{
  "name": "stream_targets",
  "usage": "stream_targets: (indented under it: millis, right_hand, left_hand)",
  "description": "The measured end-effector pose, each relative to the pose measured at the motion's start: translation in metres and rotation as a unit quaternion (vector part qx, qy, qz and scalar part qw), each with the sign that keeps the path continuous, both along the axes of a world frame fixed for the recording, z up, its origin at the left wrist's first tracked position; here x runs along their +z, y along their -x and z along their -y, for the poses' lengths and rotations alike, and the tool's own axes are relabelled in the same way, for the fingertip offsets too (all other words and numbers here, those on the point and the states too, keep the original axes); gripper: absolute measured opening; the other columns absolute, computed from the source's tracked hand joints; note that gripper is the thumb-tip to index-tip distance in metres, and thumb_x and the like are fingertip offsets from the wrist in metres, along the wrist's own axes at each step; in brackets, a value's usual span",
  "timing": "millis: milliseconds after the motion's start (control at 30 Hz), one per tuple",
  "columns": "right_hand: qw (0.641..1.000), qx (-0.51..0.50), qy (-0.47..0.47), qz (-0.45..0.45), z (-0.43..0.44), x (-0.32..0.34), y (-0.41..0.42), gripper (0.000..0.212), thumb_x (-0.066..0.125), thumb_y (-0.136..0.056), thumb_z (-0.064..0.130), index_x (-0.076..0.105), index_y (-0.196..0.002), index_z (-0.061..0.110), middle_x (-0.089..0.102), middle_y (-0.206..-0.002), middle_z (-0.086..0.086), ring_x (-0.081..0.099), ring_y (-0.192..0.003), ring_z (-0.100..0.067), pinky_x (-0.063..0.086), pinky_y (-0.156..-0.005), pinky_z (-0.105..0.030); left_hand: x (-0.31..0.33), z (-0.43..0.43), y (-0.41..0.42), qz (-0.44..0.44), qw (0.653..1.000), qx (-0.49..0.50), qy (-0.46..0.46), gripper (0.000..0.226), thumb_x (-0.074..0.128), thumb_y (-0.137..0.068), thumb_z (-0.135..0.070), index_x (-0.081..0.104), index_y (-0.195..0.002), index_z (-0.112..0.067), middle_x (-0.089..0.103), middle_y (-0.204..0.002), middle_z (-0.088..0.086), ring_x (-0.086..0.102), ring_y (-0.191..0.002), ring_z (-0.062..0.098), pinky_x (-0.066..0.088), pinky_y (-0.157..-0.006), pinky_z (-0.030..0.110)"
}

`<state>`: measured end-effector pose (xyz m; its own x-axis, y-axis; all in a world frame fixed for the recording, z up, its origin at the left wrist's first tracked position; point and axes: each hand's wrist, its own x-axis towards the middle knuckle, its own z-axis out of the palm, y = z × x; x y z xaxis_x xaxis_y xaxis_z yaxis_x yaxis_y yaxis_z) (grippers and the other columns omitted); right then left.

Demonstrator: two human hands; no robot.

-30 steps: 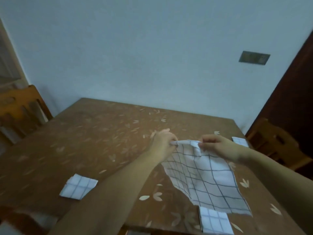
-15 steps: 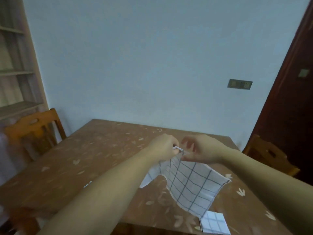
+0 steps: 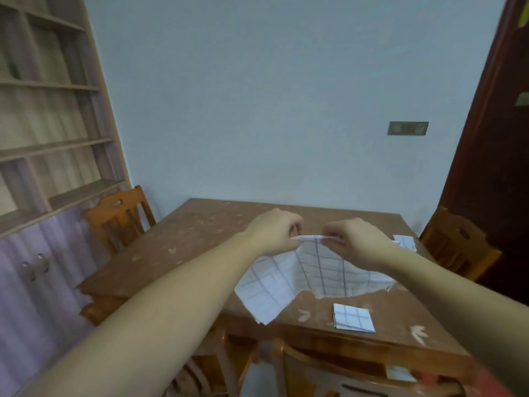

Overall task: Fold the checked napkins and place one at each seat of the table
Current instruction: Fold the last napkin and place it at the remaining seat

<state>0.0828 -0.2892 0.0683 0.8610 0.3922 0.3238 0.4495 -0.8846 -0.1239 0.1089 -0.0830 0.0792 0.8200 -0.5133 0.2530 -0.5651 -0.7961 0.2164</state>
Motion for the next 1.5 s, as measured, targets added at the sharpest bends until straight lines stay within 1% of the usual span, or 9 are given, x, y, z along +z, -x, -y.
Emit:
stream_targets:
  millis: [300,500,667,800,967,1100,1300,1400,1500]
  right_hand:
    - [0.999,0.001,0.012,-0.039,-0.023,0.018,0.06,0.035,0.045,-0.101,0.035,0.055,-0.077,0.012,0.057,-0.068,-0.001,0.052,-0.066,-0.02,0.044,-0.066,-0.042]
    - [0.996,-0.008,-0.021,-0.084,-0.094,0.039,0.082,0.024,0.071,-0.083,0.048,0.066,-0.093,0.027,0.067,-0.086,0.012,0.062,-0.077,-0.004,0.05,-0.068,-0.024]
    - [0.998,0.018,-0.033,-0.043,-0.158,0.035,0.092,0.017,0.07,-0.086,0.023,0.069,-0.08,0.006,0.067,-0.074,0.001,0.051,-0.061,-0.004,0.039,-0.06,-0.024]
    - [0.998,-0.034,-0.053,-0.008,-0.179,0.037,0.097,0.012,0.064,-0.089,0.022,0.074,-0.086,0.015,0.07,-0.082,0.003,0.063,-0.079,-0.016,0.052,-0.074,-0.032]
    - [0.993,-0.086,-0.077,-0.017,-0.201,0.04,0.103,0.007,0.062,-0.086,0.024,0.068,-0.083,0.023,0.066,-0.079,0.006,0.064,-0.08,-0.018,0.055,-0.075,-0.034]
    - [0.986,-0.126,-0.1,-0.052,-0.216,0.039,0.101,0.028,0.052,-0.084,0.013,0.071,-0.1,0.026,0.068,-0.089,0.001,0.067,-0.072,-0.022,0.058,-0.072,-0.035]
    - [0.974,-0.103,-0.202,-0.017,-0.223,0.043,0.102,0.039,0.043,-0.082,0.0,0.073,-0.086,0.025,0.058,-0.059,0.004,0.05,-0.058,-0.018,0.038,-0.049,-0.02]
    - [0.959,-0.07,-0.274,-0.022,-0.219,0.046,0.108,0.041,0.042,-0.083,-0.004,0.074,-0.09,0.02,0.056,-0.052,0.013,0.047,-0.049,-0.005,0.033,-0.045,-0.011]
    - [0.939,-0.044,-0.333,-0.081,-0.214,0.051,0.115,0.044,0.039,-0.086,-0.007,0.074,-0.093,0.018,0.047,-0.039,0.017,0.038,-0.037,-0.003,0.03,-0.043,-0.015]
  left_hand:
    - [0.007,-0.05,0.056,0.002,1.0,-0.011,0.003,0.013,0.061,-0.089,-0.03,0.069,-0.095,-0.022,0.062,-0.085,-0.008,0.057,-0.082,0.014,0.051,-0.073,0.032]
    - [0.025,-0.103,0.073,-0.014,0.999,-0.038,0.015,0.017,0.059,-0.092,-0.035,0.07,-0.097,-0.023,0.067,-0.099,-0.008,0.059,-0.09,0.012,0.049,-0.08,0.031]
    - [0.026,-0.147,0.082,-0.014,0.999,-0.042,0.023,0.011,0.057,-0.094,-0.036,0.066,-0.093,-0.029,0.061,-0.089,-0.012,0.057,-0.084,0.012,0.048,-0.074,0.029]
    - [0.022,-0.175,0.091,-0.023,0.999,-0.016,0.044,0.015,0.064,-0.089,-0.037,0.071,-0.094,-0.025,0.062,-0.083,-0.013,0.059,-0.077,0.008,0.05,-0.068,0.027]
    - [0.024,-0.182,0.103,0.008,0.998,0.005,0.065,0.014,0.062,-0.086,-0.035,0.072,-0.084,-0.025,0.059,-0.074,-0.015,0.06,-0.077,0.011,0.051,-0.067,0.029]
    - [0.027,-0.18,0.114,0.009,0.995,0.006,0.099,0.012,0.064,-0.085,-0.036,0.071,-0.079,-0.028,0.064,-0.074,-0.012,0.061,-0.076,0.012,0.051,-0.067,0.029]
    - [0.025,-0.186,0.119,-0.163,0.941,-0.023,0.295,0.021,0.063,-0.088,-0.03,0.074,-0.079,-0.014,0.068,-0.064,-0.005,0.063,-0.059,0.008,0.053,-0.072,0.028]
    - [0.025,-0.194,0.104,-0.091,0.943,0.007,0.321,0.011,0.062,-0.086,-0.023,0.072,-0.081,-0.024,0.072,-0.082,-0.007,0.066,-0.079,0.009,0.052,-0.08,0.029]
    - [0.025,-0.197,0.097,-0.086,0.957,-0.01,0.275,0.02,0.065,-0.087,-0.025,0.068,-0.107,-0.029,0.067,-0.109,-0.01,0.059,-0.1,0.005,0.041,-0.079,0.014]
